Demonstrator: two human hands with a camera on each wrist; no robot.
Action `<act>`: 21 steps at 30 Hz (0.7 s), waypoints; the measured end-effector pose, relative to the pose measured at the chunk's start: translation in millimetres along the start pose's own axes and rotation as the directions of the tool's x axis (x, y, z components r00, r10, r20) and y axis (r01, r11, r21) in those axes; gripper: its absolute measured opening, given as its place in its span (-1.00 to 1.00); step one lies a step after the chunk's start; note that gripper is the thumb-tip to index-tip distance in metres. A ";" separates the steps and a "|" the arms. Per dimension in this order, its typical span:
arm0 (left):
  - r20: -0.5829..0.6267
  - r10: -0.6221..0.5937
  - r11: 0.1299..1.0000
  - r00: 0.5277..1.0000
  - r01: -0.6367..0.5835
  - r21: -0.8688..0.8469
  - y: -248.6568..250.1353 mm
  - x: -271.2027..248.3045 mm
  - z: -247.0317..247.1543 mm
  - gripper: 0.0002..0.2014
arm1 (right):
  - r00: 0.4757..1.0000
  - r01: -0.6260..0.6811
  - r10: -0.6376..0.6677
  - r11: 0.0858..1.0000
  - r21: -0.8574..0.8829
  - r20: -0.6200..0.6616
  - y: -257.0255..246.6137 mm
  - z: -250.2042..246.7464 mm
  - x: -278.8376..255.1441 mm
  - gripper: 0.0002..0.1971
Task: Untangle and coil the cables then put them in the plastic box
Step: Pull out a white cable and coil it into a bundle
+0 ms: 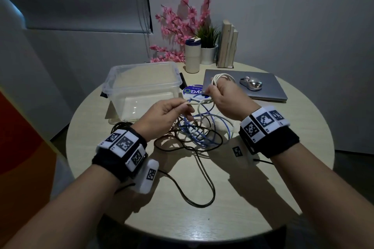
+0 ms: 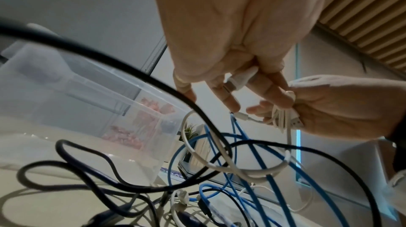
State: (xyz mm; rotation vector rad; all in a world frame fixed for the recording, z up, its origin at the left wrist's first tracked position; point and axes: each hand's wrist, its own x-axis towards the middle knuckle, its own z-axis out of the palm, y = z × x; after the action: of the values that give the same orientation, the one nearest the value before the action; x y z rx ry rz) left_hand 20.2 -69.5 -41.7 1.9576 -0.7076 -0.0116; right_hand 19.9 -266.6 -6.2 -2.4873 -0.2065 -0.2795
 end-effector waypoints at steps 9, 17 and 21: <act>-0.349 -0.102 0.994 0.932 0.080 -0.076 4.7 2.7 -21.9 -0.73 | 1.000 -0.025 0.026 0.994 -0.111 0.009 13.2 -18.8 1.5 -0.73; -0.483 -0.253 0.954 0.838 0.299 0.019 3.1 9.9 -16.8 -0.87 | 0.972 0.037 -0.023 0.998 -0.056 0.234 6.1 -13.2 -5.5 -0.49; -0.515 -0.234 0.949 0.825 0.308 0.062 -3.2 16.4 -18.2 -0.85 | 0.949 -0.014 -0.007 0.998 0.066 0.316 0.2 -10.2 -10.5 -0.52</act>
State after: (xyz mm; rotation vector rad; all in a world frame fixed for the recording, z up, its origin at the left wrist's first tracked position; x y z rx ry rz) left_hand 40.8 -61.5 -30.7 2.0612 -0.0796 0.3749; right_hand 8.4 -273.8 -0.9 -2.4525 -0.3372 0.1299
